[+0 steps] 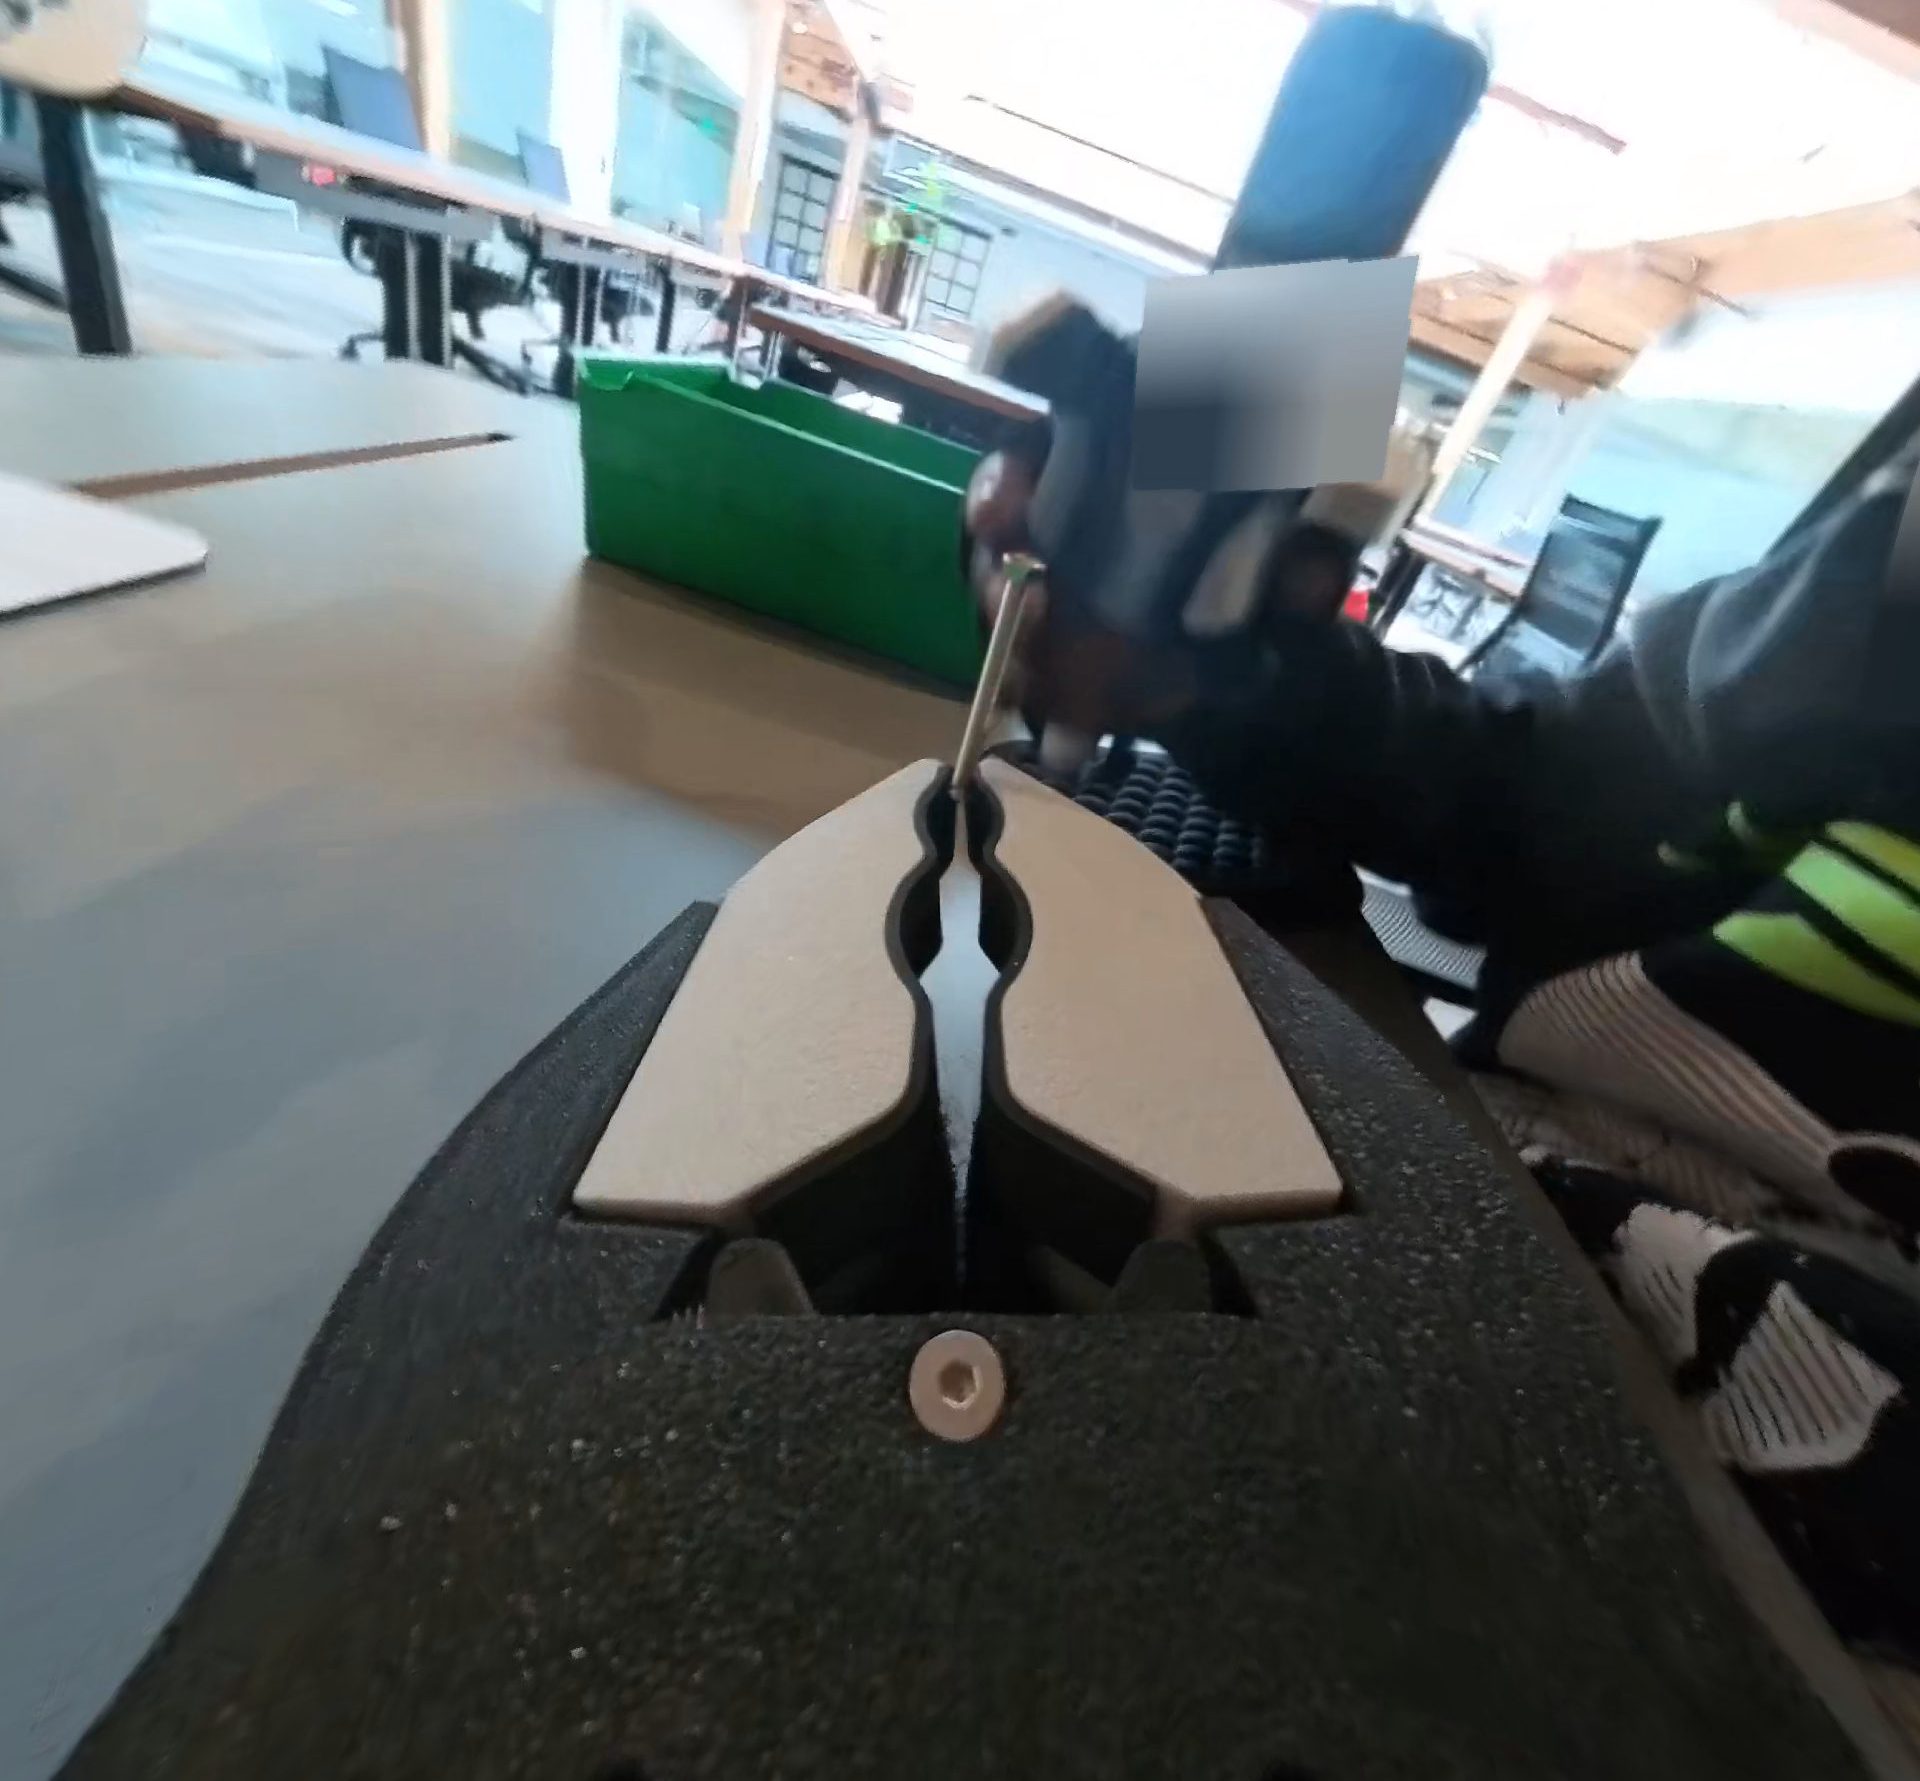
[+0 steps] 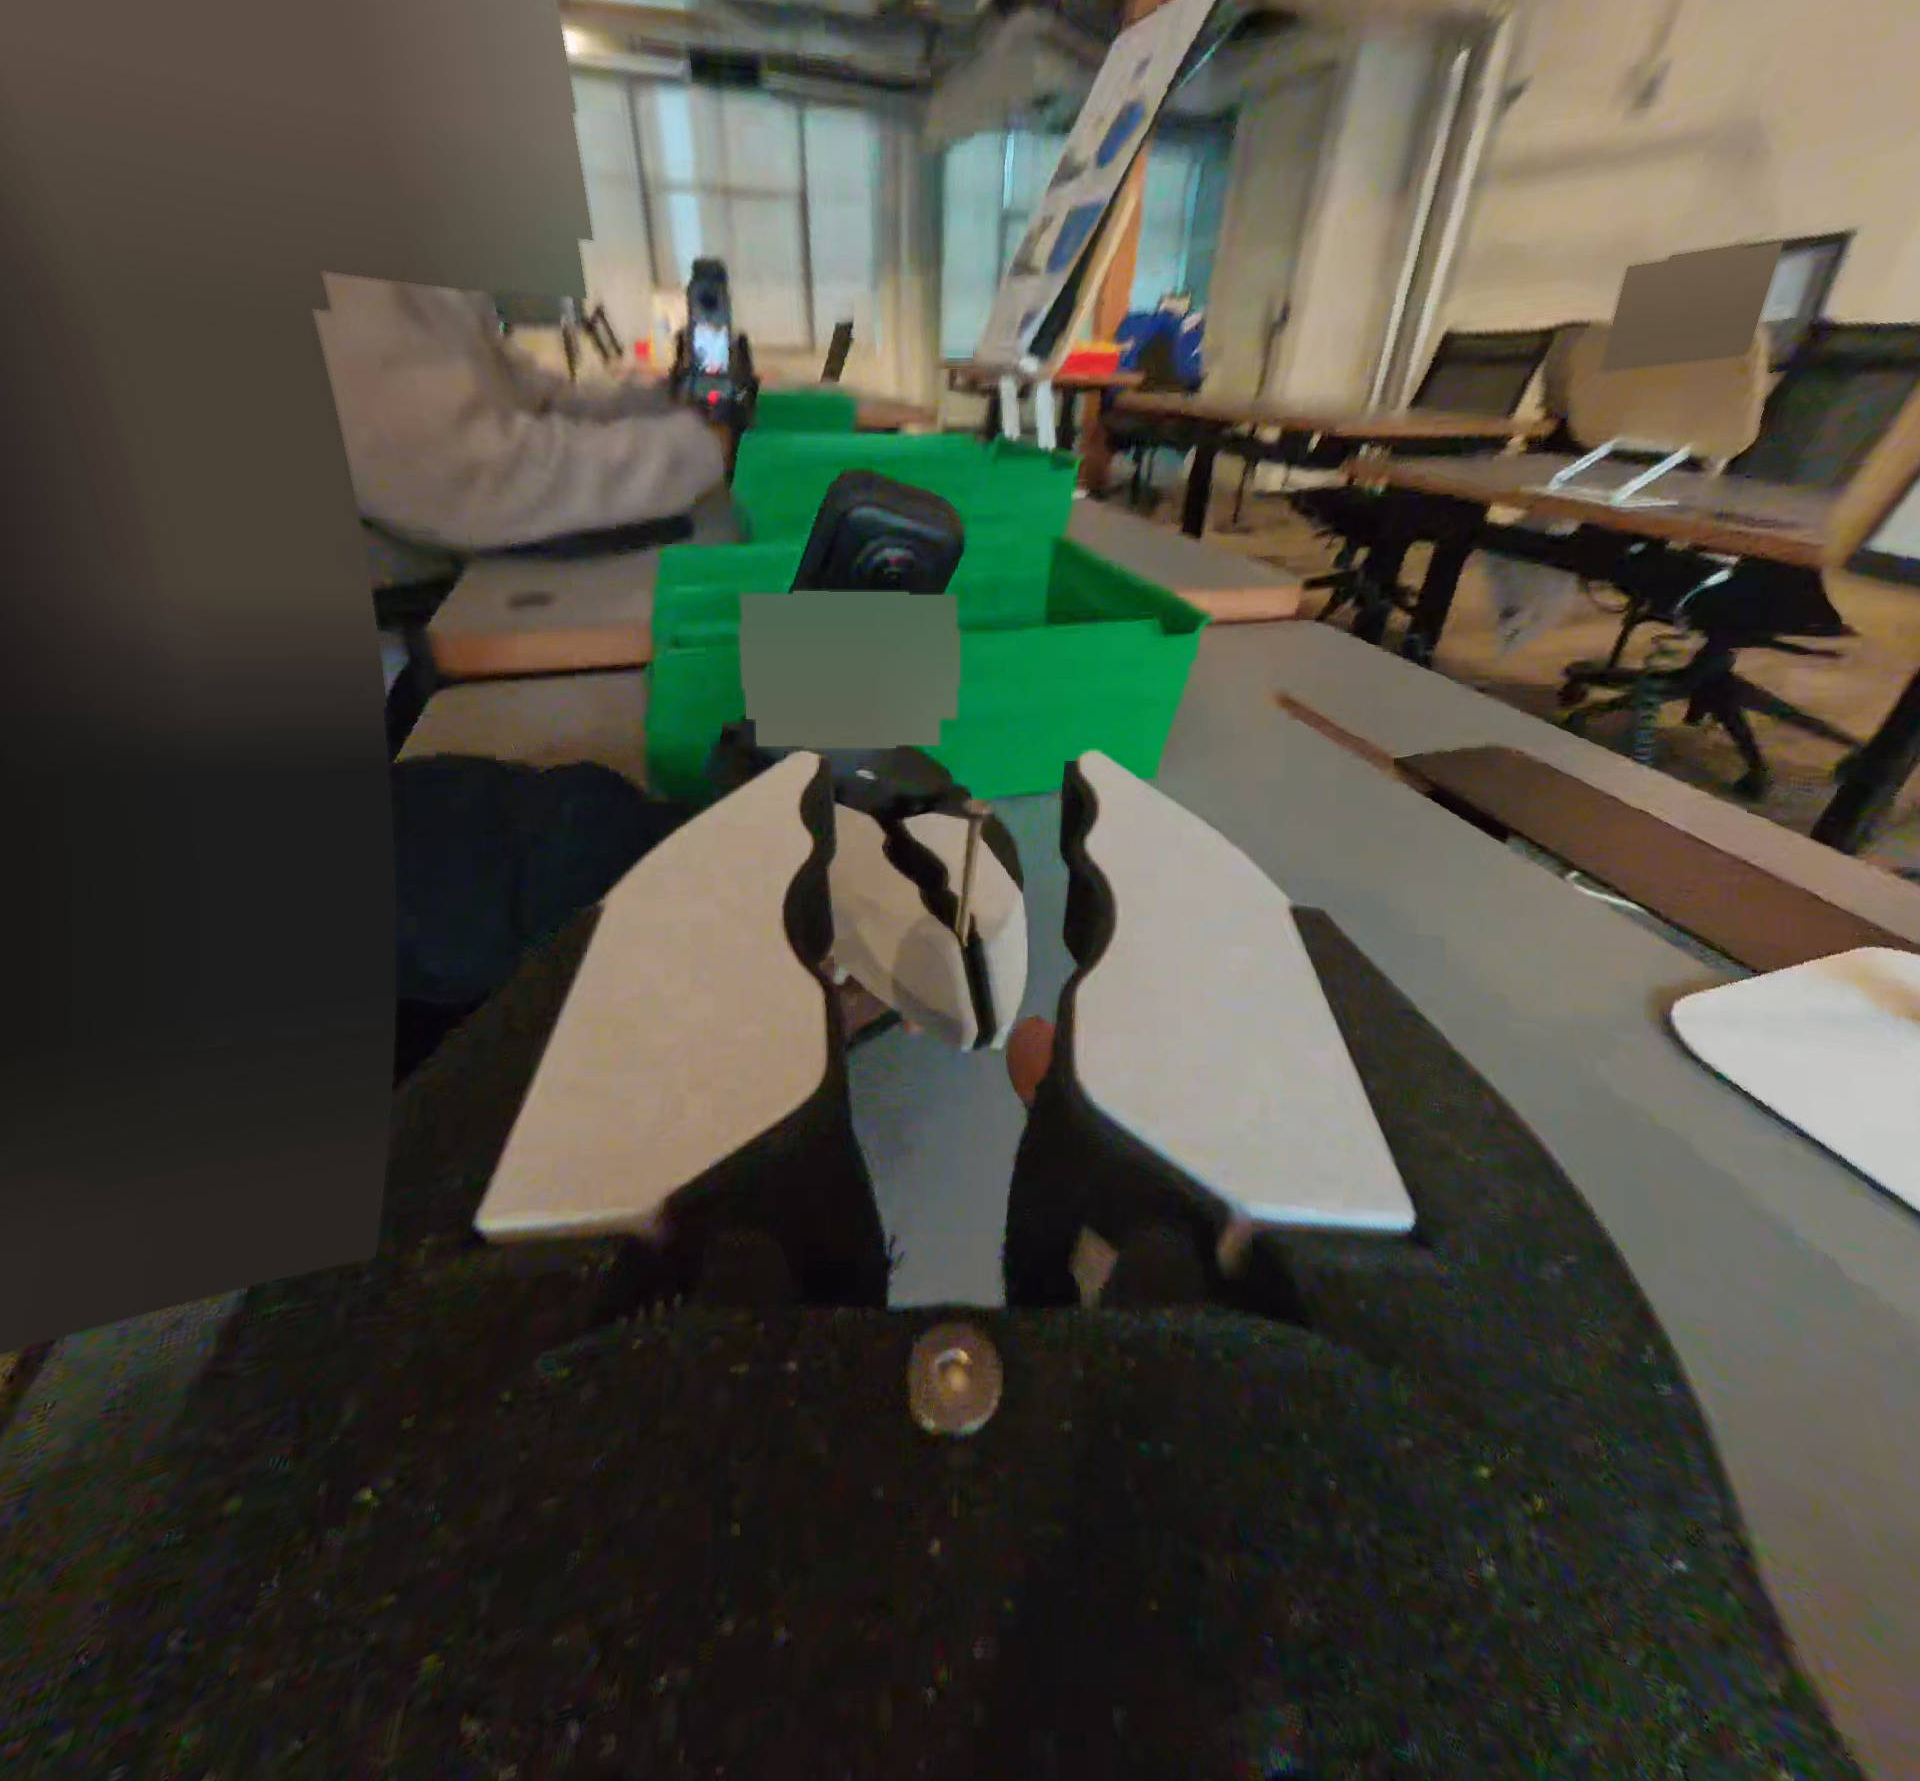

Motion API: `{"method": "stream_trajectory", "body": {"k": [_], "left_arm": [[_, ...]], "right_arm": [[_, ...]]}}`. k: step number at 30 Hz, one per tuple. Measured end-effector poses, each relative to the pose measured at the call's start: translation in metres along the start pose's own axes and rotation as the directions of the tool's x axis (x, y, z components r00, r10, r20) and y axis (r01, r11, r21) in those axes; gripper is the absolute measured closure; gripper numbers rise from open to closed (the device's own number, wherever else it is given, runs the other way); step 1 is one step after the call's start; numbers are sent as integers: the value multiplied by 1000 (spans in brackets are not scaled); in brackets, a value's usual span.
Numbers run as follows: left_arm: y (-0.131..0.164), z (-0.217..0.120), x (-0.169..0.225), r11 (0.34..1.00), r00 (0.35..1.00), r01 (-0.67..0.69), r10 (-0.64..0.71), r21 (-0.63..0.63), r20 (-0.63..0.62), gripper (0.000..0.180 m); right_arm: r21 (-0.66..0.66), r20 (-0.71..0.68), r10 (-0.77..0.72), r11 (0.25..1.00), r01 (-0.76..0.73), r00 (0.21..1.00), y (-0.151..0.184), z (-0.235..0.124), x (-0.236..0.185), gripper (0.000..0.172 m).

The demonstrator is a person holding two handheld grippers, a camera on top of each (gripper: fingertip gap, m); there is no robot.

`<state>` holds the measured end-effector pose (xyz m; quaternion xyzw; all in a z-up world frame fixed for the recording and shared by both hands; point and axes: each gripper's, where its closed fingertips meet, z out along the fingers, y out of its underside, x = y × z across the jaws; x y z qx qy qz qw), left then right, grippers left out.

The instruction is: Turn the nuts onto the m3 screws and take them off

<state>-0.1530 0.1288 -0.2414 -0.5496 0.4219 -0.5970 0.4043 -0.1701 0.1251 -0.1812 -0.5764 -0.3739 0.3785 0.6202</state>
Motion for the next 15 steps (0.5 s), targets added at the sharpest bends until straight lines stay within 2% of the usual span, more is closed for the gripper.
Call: {"method": "stream_trajectory", "body": {"k": [1, 5, 15], "left_arm": [[1, 0, -2, 1000, 1000, 7, -7, -4, 10, 180], [4, 2, -4, 1000, 999, 0, 1, -25, 33, 180], [4, 1, -11, 1000, 997, 21, -20, -23, 75, 180]], "right_arm": [[10, -3, 7, 1000, -7, 1000, 8, 2, 0, 128], [-22, -12, -24, 999, 23, 1000, 21, 12, -2, 117], [-51, -15, 33, 998, -33, 999, 27, 17, -1, 128]]}}
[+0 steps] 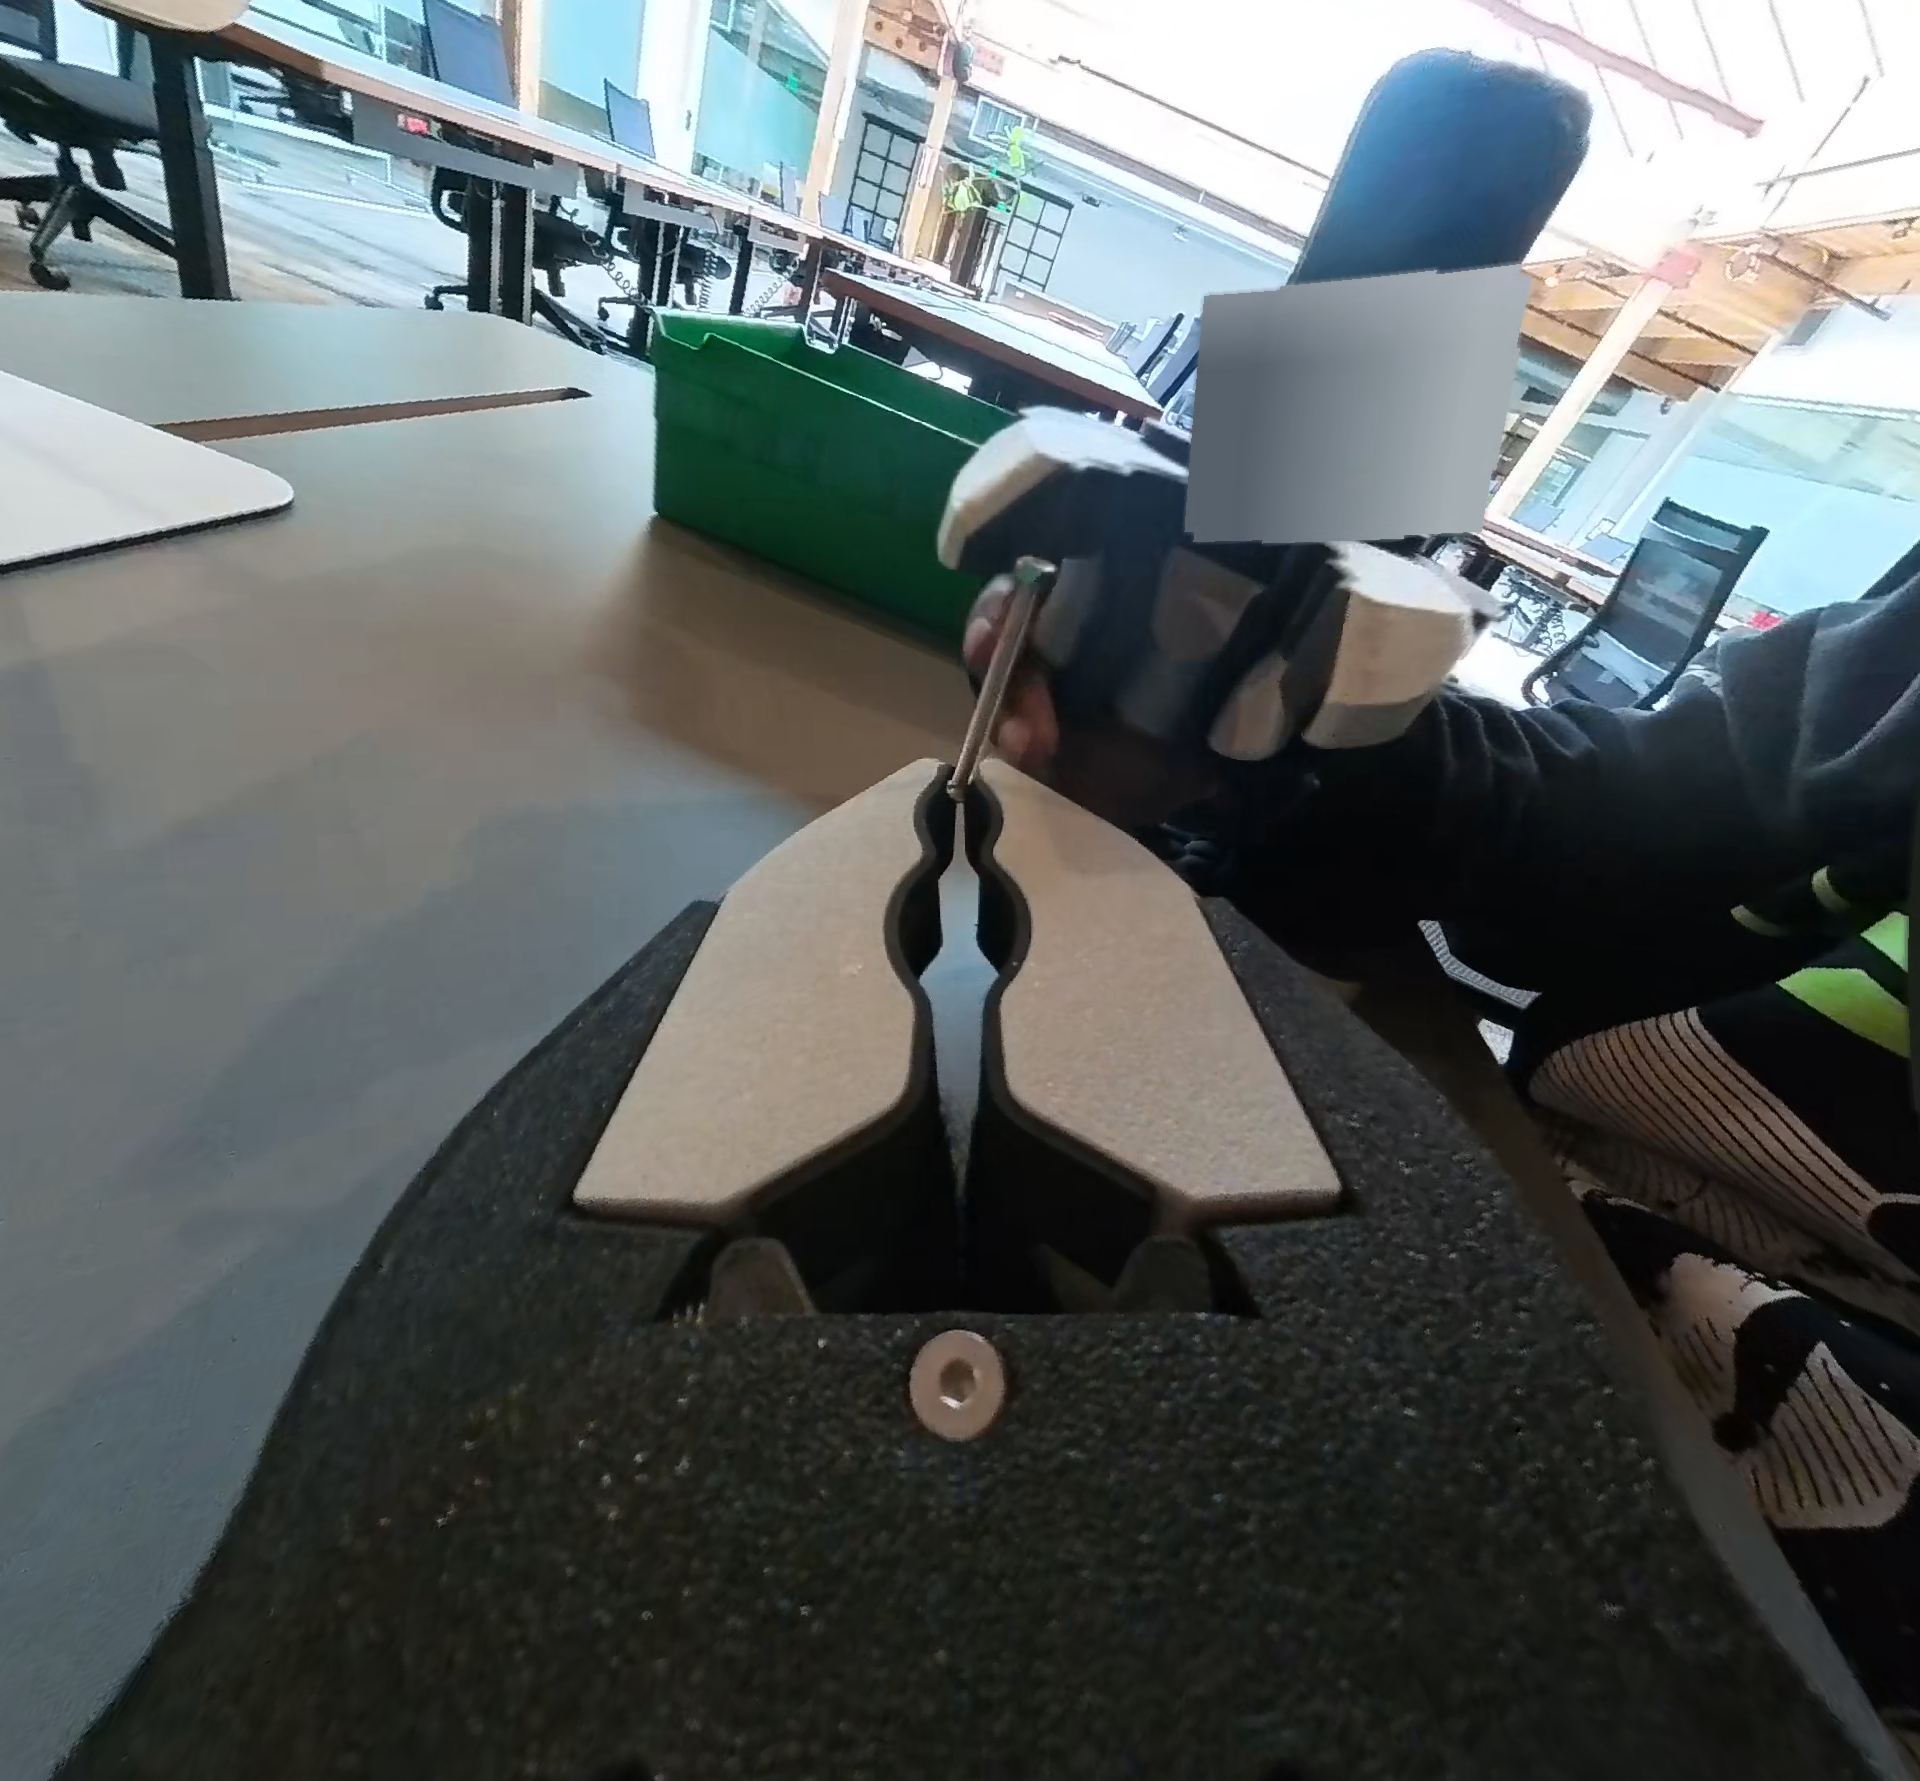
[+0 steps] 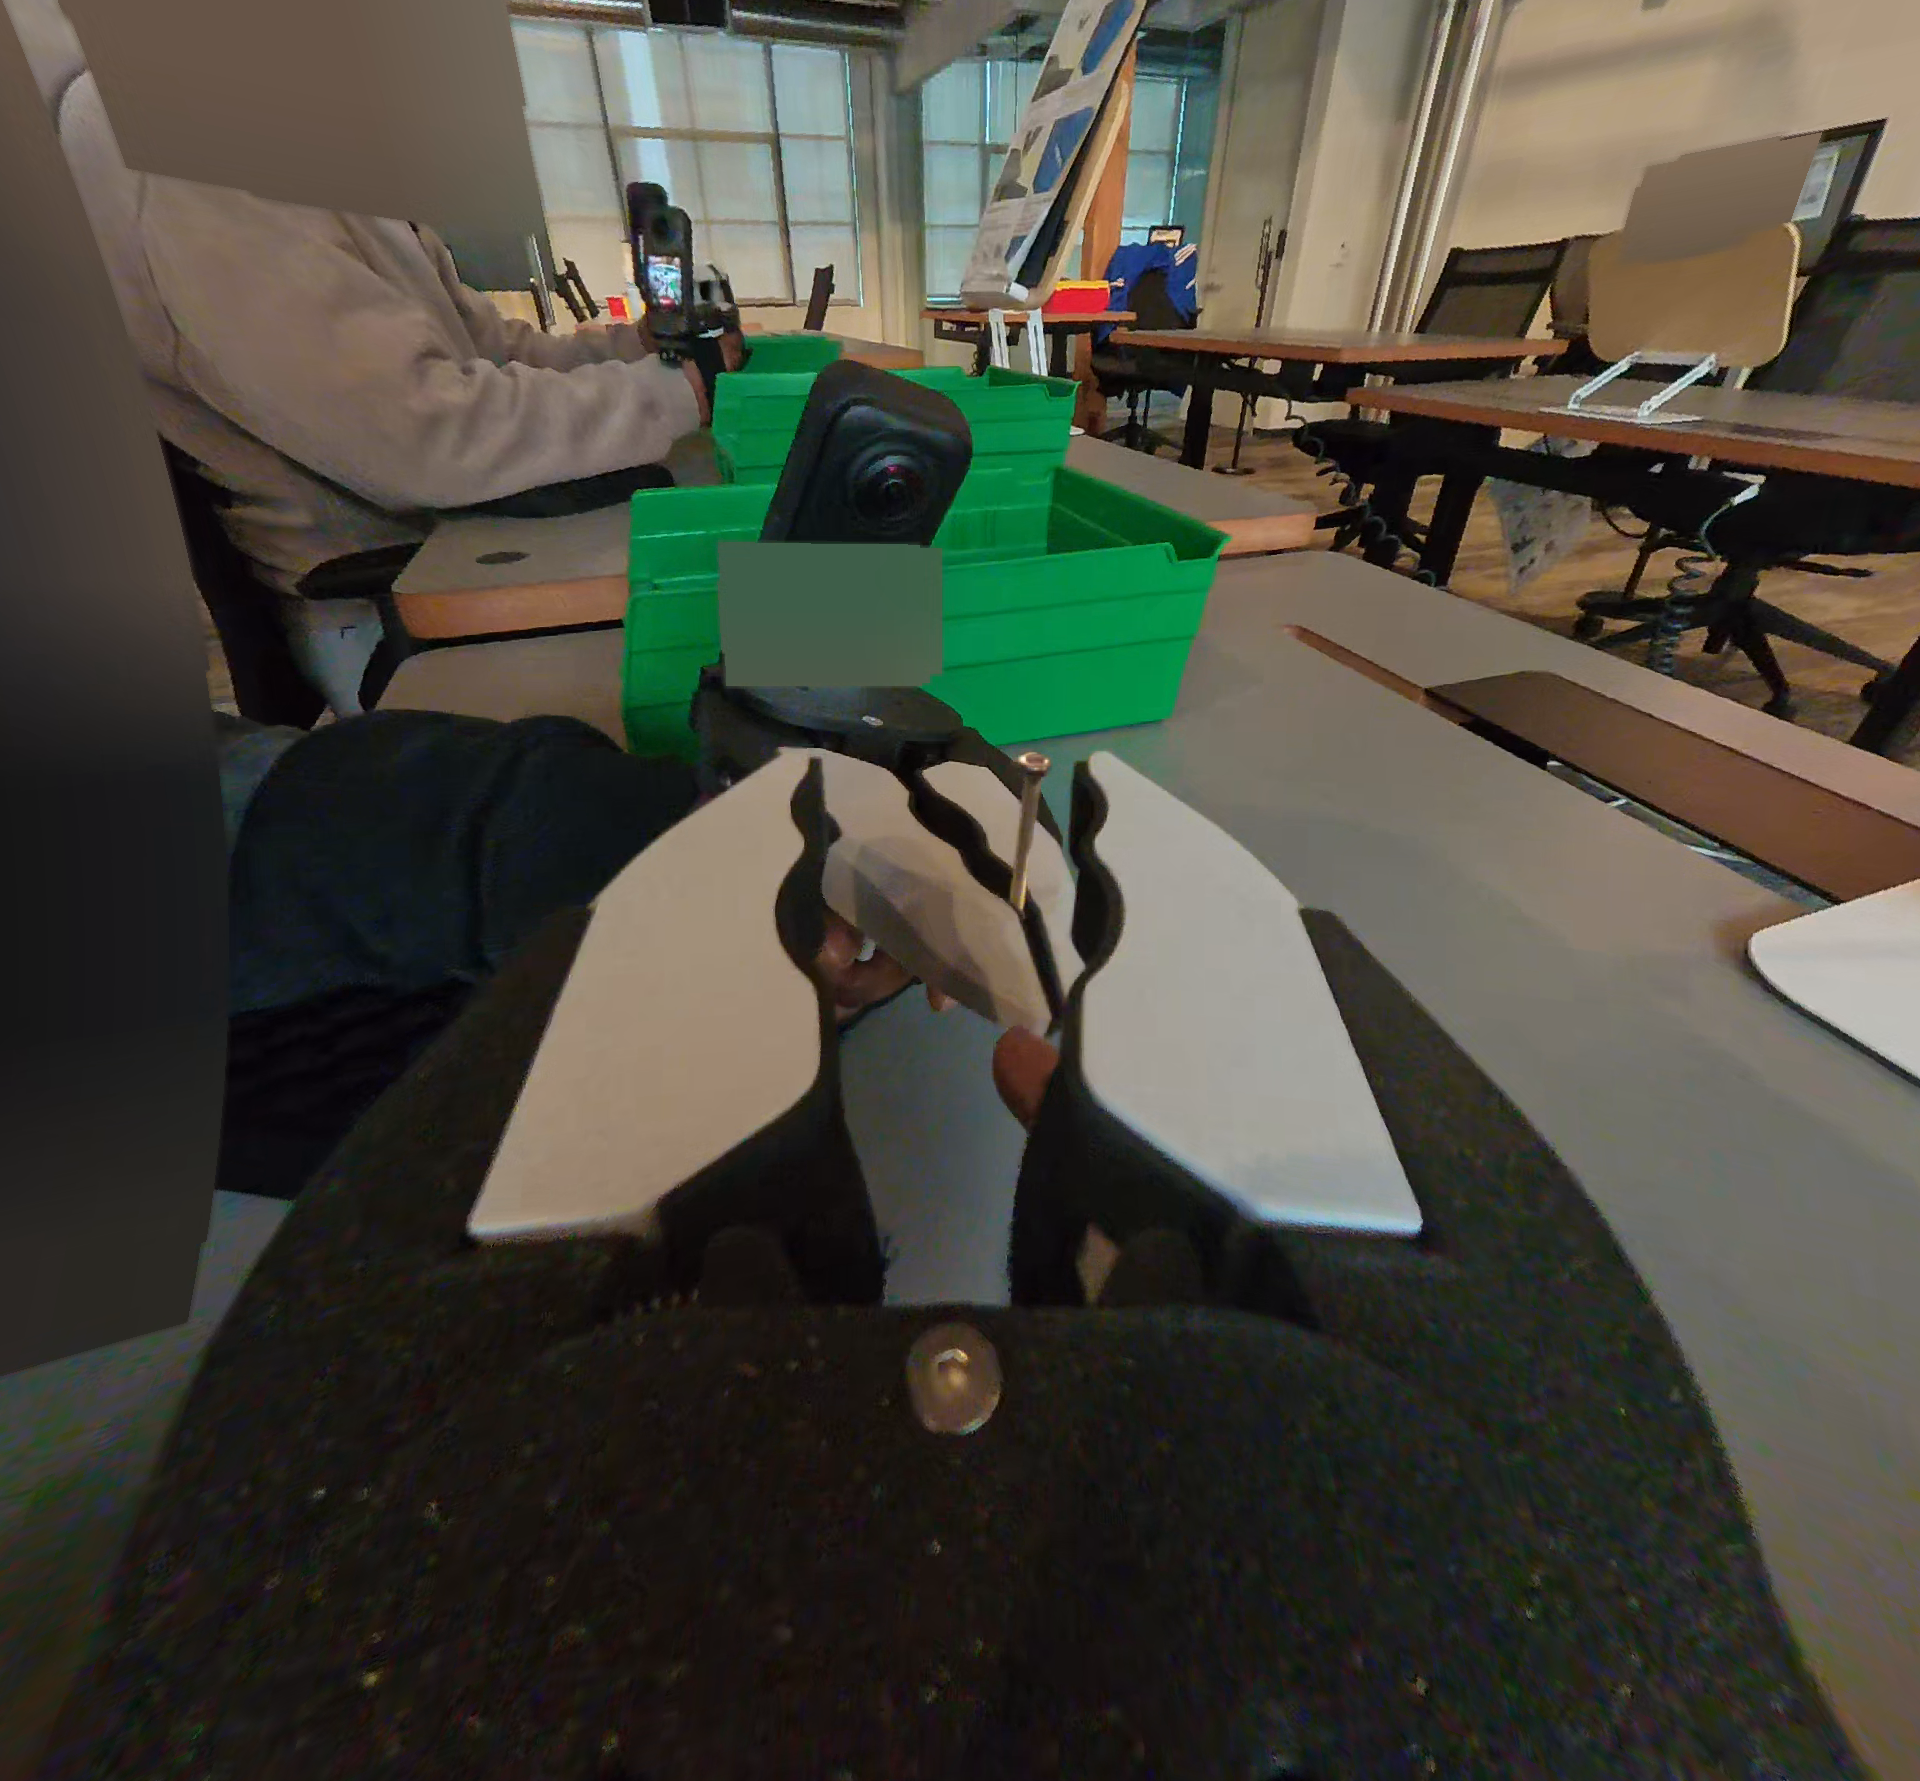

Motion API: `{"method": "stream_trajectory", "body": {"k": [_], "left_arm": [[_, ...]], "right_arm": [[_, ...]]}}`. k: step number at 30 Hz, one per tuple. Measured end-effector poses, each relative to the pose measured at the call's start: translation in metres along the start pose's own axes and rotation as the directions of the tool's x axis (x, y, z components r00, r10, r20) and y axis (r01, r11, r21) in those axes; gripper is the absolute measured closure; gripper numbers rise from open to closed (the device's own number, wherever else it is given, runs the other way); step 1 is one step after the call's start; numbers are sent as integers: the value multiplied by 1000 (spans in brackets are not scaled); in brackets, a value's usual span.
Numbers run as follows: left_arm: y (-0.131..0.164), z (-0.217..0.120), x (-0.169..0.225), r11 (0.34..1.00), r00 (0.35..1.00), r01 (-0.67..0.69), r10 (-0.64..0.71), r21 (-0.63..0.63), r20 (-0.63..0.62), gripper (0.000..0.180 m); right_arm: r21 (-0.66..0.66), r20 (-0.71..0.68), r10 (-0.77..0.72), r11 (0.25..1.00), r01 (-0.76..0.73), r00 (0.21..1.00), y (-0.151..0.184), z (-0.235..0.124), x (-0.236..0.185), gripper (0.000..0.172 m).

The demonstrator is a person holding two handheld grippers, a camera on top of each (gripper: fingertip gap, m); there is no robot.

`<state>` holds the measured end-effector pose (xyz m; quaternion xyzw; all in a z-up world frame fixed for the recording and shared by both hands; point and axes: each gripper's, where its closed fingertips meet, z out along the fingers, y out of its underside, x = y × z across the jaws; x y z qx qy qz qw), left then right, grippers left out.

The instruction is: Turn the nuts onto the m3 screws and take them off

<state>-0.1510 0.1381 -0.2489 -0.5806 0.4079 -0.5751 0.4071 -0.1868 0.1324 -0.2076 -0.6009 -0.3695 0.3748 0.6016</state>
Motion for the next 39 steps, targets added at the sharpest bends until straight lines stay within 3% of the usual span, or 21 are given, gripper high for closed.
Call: {"method": "stream_trajectory", "body": {"k": [5, 11, 16, 22, 27, 33, 39], "left_arm": [[-2, -2, -5, 1000, 1000, 19, -20, 14, 25, 180], [-1, -1, -4, 1000, 1000, 13, -13, 6, 22, 180], [-2, -2, -5, 1000, 1000, 16, -16, 11, 27, 180], [-1, -2, -5, 1000, 1000, 11, -11, 4, 26, 180], [-2, -2, -6, 1000, 999, 14, -14, 11, 31, 180], [-1, -1, -5, 1000, 1000, 7, -7, 3, 25, 180], [-1, -2, -6, 1000, 999, 11, -11, 7, 31, 180]], "right_arm": [[17, -15, -17, 1000, 17, 1000, -2, -6, -2, 139], [1, -17, -30, 1000, 30, 999, 0, 4, -1, 127], [23, -30, -28, 999, 28, 999, -3, -4, -2, 138], [-8, -28, -54, 999, 54, 998, 2, 5, -1, 126], [23, -37, -28, 999, 28, 999, -4, -4, -2, 139], [4, -50, -40, 999, 40, 998, 0, 4, 2, 125], [0, -40, -48, 999, 48, 998, -1, 3, -2, 131]]}}
